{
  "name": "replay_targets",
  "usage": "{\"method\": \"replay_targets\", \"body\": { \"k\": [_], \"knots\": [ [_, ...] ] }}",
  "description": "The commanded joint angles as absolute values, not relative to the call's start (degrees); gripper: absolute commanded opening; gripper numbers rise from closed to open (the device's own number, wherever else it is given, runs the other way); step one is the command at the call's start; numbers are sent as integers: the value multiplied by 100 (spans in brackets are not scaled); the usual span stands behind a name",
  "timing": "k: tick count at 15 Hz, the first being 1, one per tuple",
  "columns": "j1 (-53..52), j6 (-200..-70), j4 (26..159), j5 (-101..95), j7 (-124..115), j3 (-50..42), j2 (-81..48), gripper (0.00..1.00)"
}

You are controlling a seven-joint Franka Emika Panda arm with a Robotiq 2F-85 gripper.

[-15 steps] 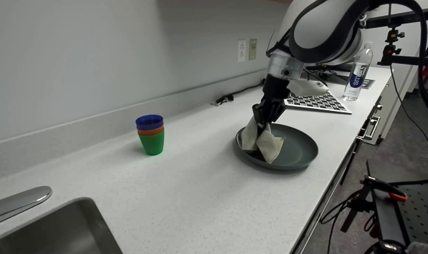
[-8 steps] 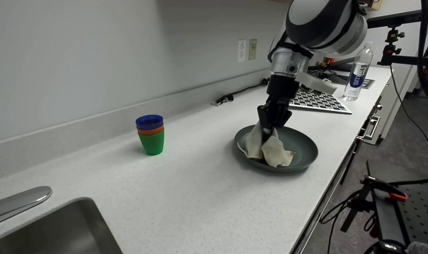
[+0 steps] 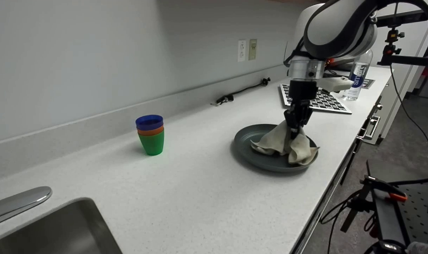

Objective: Use the towel to wipe the plate

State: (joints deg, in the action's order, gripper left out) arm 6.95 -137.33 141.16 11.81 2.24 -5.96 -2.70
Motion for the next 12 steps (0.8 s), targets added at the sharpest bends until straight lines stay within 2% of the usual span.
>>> {"method": "replay_targets", "body": {
  "k": [1, 7, 12],
  "knots": [
    [715, -14134, 14078, 108, -143, -743, -288, 2],
    [624, -15256, 13877, -937, -911, -789, -655, 2],
    [479, -15509, 13669, -352, -1152, -589, -899, 2]
  ]
}}
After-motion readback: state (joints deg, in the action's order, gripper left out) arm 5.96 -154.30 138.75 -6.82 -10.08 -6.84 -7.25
